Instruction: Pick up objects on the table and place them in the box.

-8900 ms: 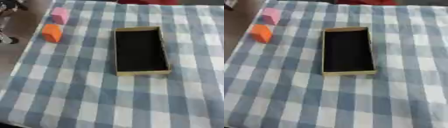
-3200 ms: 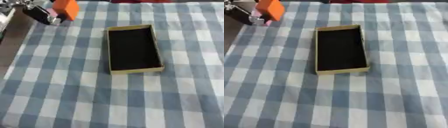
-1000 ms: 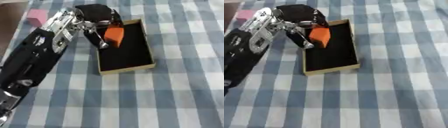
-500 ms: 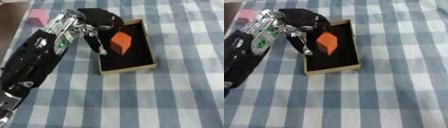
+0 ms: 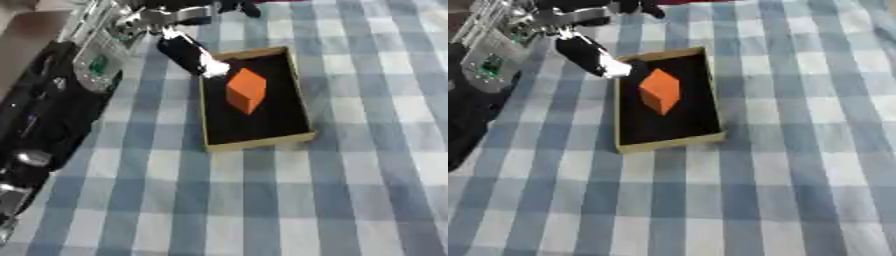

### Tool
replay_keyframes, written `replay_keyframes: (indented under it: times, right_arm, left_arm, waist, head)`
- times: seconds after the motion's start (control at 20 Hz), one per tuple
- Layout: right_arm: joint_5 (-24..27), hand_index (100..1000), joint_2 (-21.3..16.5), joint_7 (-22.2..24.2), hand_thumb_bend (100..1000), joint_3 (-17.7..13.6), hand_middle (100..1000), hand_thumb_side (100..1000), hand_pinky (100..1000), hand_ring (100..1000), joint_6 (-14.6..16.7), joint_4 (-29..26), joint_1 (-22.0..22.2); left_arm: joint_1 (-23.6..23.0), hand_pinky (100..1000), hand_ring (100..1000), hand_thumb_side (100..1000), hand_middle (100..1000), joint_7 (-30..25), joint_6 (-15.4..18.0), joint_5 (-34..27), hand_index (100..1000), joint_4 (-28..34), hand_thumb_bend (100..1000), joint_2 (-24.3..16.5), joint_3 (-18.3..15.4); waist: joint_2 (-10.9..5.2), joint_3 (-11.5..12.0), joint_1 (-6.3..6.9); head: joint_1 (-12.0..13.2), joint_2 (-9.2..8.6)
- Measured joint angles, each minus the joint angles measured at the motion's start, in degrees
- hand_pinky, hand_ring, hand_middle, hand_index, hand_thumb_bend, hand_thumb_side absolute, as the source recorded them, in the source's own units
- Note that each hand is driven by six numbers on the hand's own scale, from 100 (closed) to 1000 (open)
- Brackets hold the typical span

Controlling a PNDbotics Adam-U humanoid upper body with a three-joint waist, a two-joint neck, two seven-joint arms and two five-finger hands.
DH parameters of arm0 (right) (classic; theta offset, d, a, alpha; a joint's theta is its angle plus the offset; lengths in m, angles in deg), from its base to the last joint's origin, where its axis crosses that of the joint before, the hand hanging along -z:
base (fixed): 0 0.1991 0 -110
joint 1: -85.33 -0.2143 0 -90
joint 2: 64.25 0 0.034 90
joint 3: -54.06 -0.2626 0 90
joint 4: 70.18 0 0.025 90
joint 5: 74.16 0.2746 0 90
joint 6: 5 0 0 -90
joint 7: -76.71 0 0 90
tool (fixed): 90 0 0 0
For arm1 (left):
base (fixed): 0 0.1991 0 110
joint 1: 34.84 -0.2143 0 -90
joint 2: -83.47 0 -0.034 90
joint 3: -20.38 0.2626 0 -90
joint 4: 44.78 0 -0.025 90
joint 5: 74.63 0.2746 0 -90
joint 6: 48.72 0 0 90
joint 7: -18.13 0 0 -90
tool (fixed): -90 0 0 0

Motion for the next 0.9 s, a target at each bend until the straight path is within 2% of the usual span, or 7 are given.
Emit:
replay_keyframes:
  times: [0.25, 0.5, 0.65, 0.9]
  right_arm:
    - [-0.17, 792, -0.19, -0.43, 100, -0.59, 736, 1000, 772, 740, -0.18, 0.0, 1.13]
    - [-0.36, 792, -0.59, -0.78, 100, -0.91, 736, 1000, 773, 739, -0.39, 0.0, 1.72]
    - [-0.45, 792, -0.98, -0.83, 100, -0.92, 736, 1000, 773, 740, -0.44, 0.0, 1.82]
    - [-0.46, 793, -1.37, -0.85, 100, -0.92, 736, 1000, 775, 740, -0.5, 0.0, 1.74]
  left_arm:
    - [-1.84, 817, 924, 426, 841, -0.1, -1.71, -3.16, 925, 3.81, 248, -4.72, -2.25]
    - [-4.86, 837, 945, 377, 860, 1.16, -3.06, -3.21, 925, 5.41, 323, -11.31, -4.59]
    - [-6.48, 847, 956, 358, 869, 2.43, -3.8, -1.48, 922, 5.08, 355, -15.01, -5.89]
    - [-8.28, 857, 962, 321, 882, 5.19, -4.29, 0.57, 919, 3.06, 341, -19.08, -8.03]
  waist:
    - [-0.93, 1.76, -0.14]
    - [-1.02, 3.19, -0.42]
    - [-0.77, 3.72, -0.9]
    - [0.39, 4.16, -1.98]
  head:
    - [-0.77, 0.71]
    - [-1.87, 1.09]
    - [-2.36, 1.1]
    - [-2.39, 1.06]
